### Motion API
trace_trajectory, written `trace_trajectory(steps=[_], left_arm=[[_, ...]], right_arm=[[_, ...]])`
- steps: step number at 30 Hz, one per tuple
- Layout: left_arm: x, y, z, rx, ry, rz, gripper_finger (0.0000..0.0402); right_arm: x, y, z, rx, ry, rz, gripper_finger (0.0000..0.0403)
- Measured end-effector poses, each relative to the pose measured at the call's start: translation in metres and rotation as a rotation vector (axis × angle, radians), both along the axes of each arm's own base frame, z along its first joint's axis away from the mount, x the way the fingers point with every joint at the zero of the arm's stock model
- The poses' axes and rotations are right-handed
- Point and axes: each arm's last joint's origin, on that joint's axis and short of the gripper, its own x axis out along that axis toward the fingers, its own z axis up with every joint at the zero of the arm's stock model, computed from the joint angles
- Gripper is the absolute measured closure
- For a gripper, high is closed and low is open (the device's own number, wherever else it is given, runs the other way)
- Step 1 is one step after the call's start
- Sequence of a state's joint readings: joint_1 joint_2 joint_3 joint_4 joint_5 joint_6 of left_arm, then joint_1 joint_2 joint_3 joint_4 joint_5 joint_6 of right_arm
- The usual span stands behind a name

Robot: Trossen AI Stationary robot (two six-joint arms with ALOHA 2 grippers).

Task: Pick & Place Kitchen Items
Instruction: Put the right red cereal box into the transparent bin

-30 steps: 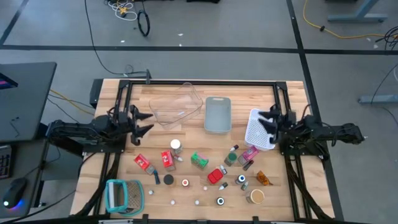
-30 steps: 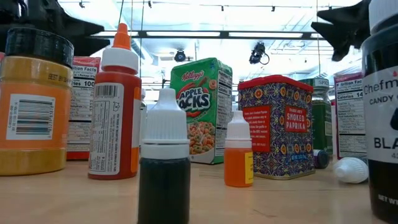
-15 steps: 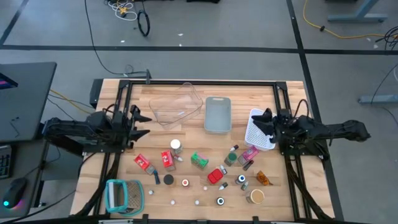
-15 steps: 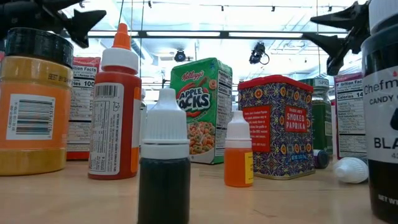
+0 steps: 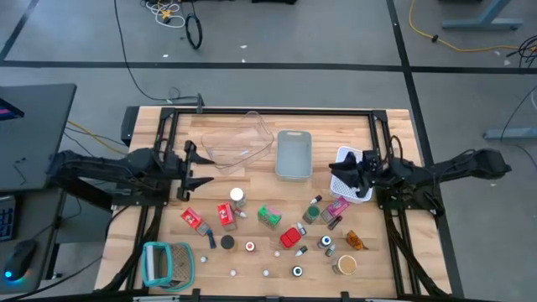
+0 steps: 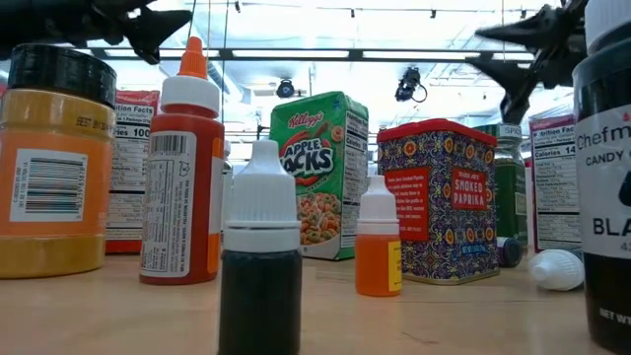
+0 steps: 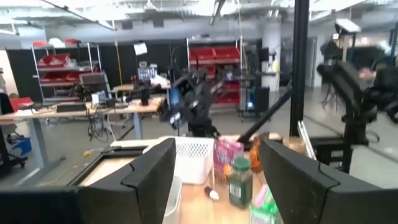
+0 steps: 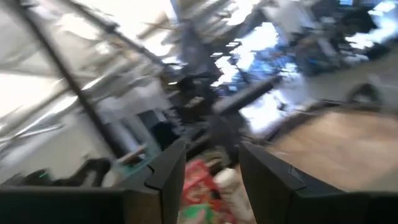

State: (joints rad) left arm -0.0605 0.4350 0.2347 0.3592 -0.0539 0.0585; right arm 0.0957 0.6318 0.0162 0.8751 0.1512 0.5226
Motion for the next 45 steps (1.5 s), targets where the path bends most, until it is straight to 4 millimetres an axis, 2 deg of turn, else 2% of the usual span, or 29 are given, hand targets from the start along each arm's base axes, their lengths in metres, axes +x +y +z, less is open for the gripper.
trace_trajectory(steps=[7, 10, 14, 17, 22, 29, 32, 35, 38, 41, 45], left_arm=[[0.018, -0.003, -0.011, 0.146, 0.096, -0.036, 0.0159], [0.024, -0.003, -0.014, 0.128, 0.112, -0.044, 0.0159], [0.030, -0.005, -0.022, 0.097, 0.169, -0.091, 0.0159], [0.034, -0.008, -0.027, 0.049, 0.208, -0.192, 0.0159], [0.038, -0.014, -0.035, 0.045, 0.254, -0.373, 0.0159], [0.045, -0.024, -0.046, 0.009, 0.348, -0.316, 0.0181], [0.051, -0.031, -0.040, -0.007, 0.390, -0.305, 0.0199], [0.058, -0.038, -0.029, 0.105, 0.449, -0.266, 0.0210], [0.064, -0.043, -0.016, 0.204, 0.569, -0.234, 0.0213], [0.068, -0.044, -0.001, 0.202, 0.721, -0.234, 0.0211], [0.076, -0.048, 0.005, 0.174, 0.896, -0.271, 0.0210]], right_arm=[[0.004, 0.006, 0.004, -0.196, -0.065, 0.008, 0.0243], [0.005, 0.005, 0.005, -0.261, -0.075, -0.050, 0.0243], [0.004, 0.001, 0.006, -0.251, -0.060, -0.191, 0.0243], [0.003, -0.002, 0.006, -0.221, -0.047, -0.273, 0.0243], [0.004, -0.002, 0.003, -0.253, -0.013, -0.285, 0.0243], [0.003, -0.003, 0.006, -0.244, -0.036, -0.309, 0.0243], [0.002, -0.003, 0.009, -0.246, -0.054, -0.341, 0.0243], [0.001, -0.004, 0.010, -0.252, -0.065, -0.351, 0.0243], [0.000, -0.004, 0.012, -0.252, -0.092, -0.357, 0.0243], [0.000, -0.004, 0.014, -0.247, -0.105, -0.359, 0.0243], [0.000, -0.004, 0.014, -0.244, -0.106, -0.358, 0.0243]])
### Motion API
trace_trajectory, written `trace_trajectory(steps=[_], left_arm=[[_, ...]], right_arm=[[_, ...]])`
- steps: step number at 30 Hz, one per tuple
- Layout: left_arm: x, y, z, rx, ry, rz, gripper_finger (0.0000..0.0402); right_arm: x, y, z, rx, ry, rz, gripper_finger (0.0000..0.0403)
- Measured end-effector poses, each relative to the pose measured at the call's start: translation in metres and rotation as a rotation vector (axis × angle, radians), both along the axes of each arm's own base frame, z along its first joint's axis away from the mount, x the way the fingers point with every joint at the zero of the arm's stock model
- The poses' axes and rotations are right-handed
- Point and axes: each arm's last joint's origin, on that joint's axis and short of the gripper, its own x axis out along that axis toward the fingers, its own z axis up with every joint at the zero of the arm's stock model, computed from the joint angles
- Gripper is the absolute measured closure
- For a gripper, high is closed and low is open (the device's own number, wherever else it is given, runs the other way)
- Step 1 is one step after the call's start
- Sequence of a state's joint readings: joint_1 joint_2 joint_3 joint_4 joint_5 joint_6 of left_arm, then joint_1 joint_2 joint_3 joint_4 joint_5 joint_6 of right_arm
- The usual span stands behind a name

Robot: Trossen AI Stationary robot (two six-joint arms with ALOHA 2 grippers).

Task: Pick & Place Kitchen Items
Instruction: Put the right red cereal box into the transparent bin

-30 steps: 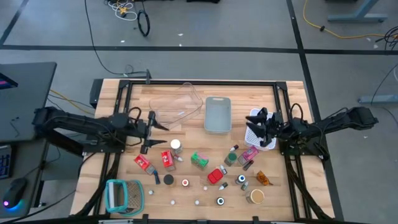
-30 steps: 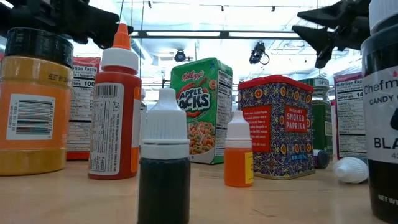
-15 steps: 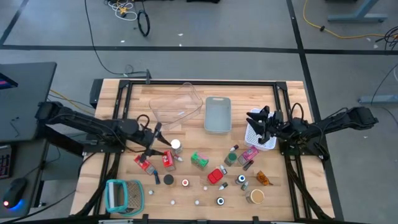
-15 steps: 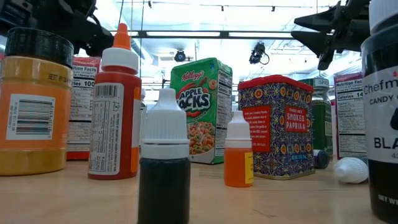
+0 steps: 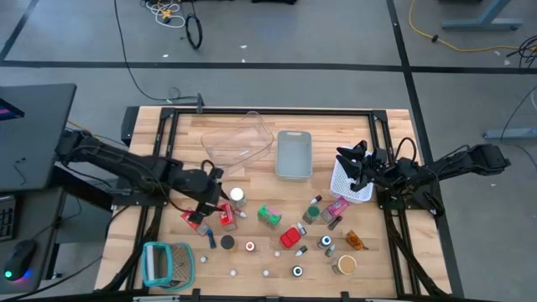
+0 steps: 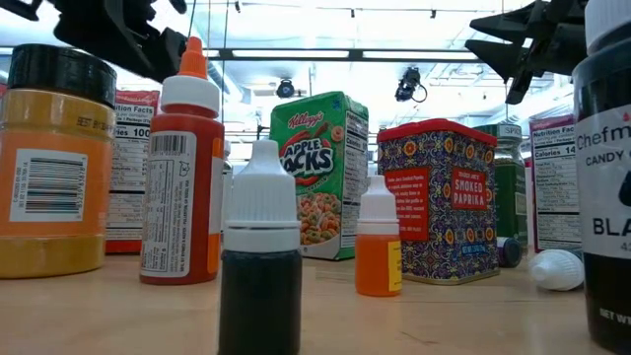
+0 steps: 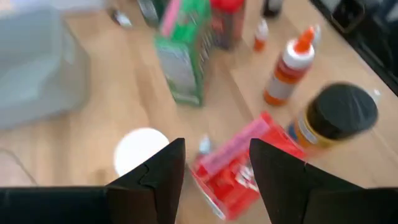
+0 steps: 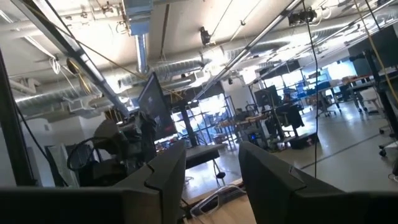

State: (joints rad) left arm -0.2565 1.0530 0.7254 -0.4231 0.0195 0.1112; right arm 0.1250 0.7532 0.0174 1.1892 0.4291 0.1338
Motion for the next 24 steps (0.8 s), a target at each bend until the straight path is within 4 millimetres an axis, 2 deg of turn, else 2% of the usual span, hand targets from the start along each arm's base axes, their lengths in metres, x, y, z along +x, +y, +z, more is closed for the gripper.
trace_trajectory(steps=[5, 10, 16, 19, 24], left_arm=[[0.017, -0.007, -0.008, 0.003, 0.078, -0.099, 0.0216], [0.032, -0.009, -0.018, 0.068, 0.104, -0.113, 0.0219], [0.036, -0.007, -0.028, 0.033, 0.176, -0.142, 0.0226], [0.035, -0.006, -0.029, 0.024, 0.198, -0.147, 0.0250], [0.034, -0.005, -0.030, 0.028, 0.203, -0.150, 0.0322]], right_arm=[[0.000, 0.000, 0.000, 0.020, -0.008, 0.010, 0.0243], [0.000, 0.000, 0.000, 0.026, -0.006, 0.012, 0.0243], [0.000, 0.000, -0.001, 0.026, -0.003, 0.013, 0.0243], [0.000, 0.000, -0.001, 0.027, -0.003, 0.013, 0.0243], [0.000, 0.000, -0.001, 0.025, -0.002, 0.012, 0.0243]])
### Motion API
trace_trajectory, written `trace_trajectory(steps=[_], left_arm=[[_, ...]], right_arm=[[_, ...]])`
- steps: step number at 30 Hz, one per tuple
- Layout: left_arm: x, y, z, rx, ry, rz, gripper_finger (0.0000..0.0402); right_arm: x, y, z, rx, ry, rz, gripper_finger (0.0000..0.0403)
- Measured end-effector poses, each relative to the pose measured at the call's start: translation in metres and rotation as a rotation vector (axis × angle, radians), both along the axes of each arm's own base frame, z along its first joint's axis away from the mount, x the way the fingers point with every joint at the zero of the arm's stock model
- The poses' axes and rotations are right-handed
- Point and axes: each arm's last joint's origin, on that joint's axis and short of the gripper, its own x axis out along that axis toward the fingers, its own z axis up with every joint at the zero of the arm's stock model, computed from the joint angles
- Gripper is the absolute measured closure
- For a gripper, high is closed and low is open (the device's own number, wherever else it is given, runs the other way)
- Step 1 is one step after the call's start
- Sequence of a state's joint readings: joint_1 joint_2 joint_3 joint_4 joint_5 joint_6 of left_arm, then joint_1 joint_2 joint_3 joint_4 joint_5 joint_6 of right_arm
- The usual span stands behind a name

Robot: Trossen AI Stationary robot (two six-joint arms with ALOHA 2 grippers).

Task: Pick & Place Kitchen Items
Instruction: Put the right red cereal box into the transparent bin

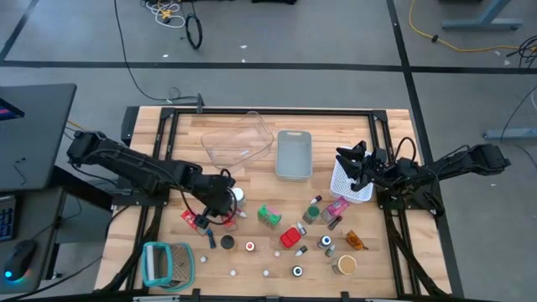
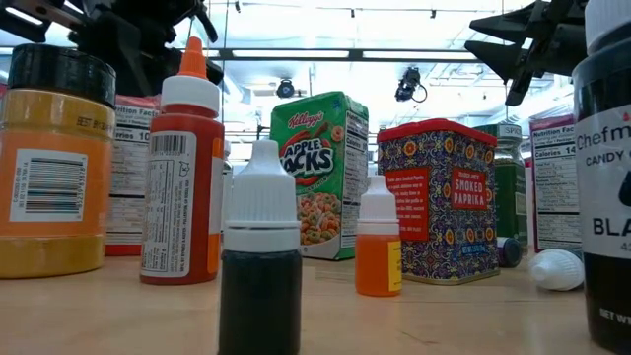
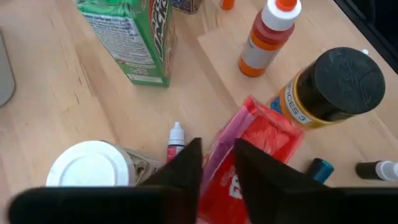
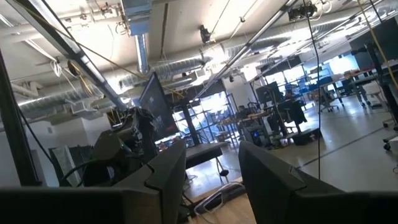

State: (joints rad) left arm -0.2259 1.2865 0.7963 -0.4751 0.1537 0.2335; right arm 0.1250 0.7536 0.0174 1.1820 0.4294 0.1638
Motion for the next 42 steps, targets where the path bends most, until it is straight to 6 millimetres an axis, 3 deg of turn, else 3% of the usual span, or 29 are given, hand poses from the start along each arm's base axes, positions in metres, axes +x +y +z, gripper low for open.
trace_trajectory(steps=[5, 9, 13, 23, 29, 34, 42], left_arm=[[0.000, 0.002, 0.000, 0.017, -0.005, 0.005, 0.0391], [0.000, 0.003, 0.001, -0.010, -0.006, 0.006, 0.0391], [-0.001, 0.003, 0.016, -0.034, -0.004, 0.038, 0.0396], [-0.009, 0.008, 0.108, 0.063, -0.201, 0.093, 0.0396], [-0.008, 0.023, 0.144, 0.261, -0.348, 0.391, 0.0393], [-0.009, 0.047, 0.142, 0.372, -0.342, 0.670, 0.0396], [-0.010, 0.088, 0.107, 0.369, -0.196, 0.906, 0.0397]], right_arm=[[0.000, 0.000, 0.000, 0.000, 0.000, 0.000, 0.0243], [0.000, 0.000, 0.000, -0.002, 0.001, -0.001, 0.0243], [0.000, 0.000, 0.000, -0.002, 0.001, -0.001, 0.0243], [0.000, 0.000, 0.000, -0.014, 0.005, -0.006, 0.0243], [0.000, 0.000, 0.000, -0.016, 0.006, -0.007, 0.0243], [0.000, 0.000, 0.000, -0.017, 0.006, -0.008, 0.0243], [0.000, 0.000, 0.000, -0.017, 0.006, -0.008, 0.0243]])
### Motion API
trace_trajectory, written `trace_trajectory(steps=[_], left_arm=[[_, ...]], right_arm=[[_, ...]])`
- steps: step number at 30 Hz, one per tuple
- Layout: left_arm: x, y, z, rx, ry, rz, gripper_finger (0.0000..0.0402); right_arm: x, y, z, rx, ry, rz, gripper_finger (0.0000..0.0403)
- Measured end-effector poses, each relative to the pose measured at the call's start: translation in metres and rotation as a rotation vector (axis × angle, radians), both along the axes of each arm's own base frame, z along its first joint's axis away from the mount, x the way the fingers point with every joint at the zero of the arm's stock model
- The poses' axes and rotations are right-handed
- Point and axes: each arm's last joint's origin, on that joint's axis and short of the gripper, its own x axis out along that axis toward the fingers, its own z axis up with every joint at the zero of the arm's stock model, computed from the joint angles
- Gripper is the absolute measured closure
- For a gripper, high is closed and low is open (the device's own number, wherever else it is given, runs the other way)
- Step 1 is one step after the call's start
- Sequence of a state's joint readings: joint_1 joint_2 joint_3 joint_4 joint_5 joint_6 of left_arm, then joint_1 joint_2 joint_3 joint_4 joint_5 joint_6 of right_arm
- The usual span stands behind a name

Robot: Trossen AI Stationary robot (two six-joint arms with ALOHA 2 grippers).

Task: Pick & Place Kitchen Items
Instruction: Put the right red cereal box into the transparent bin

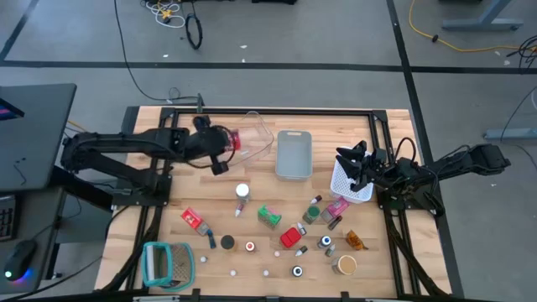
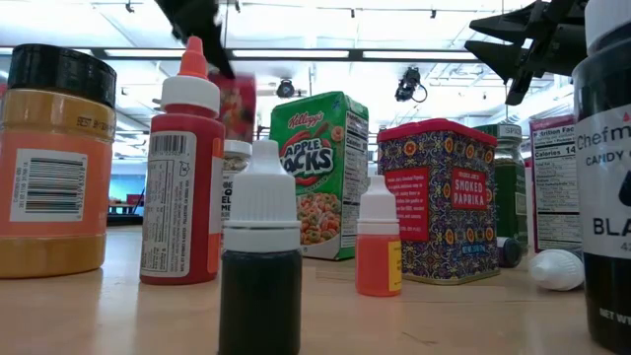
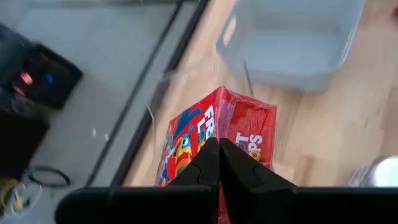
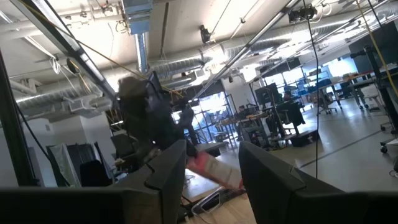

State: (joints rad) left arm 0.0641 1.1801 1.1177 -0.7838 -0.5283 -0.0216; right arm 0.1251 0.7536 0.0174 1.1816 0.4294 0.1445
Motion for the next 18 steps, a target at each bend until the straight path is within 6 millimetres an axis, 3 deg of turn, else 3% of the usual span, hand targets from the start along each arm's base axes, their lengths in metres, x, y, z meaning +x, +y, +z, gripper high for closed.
trace_trajectory(steps=[6, 13, 18], left_arm=[[-0.002, 0.026, -0.024, -0.196, 0.007, 0.040, 0.0394], [-0.007, 0.062, -0.042, -0.339, -0.101, 0.064, 0.0396], [-0.019, 0.082, -0.062, -0.419, -0.114, 0.112, 0.0396]], right_arm=[[0.000, 0.000, 0.000, 0.000, 0.000, 0.000, 0.0243], [0.000, 0.000, 0.000, 0.001, -0.001, 0.000, 0.0243], [0.000, 0.000, 0.000, 0.004, -0.002, 0.001, 0.0243]])
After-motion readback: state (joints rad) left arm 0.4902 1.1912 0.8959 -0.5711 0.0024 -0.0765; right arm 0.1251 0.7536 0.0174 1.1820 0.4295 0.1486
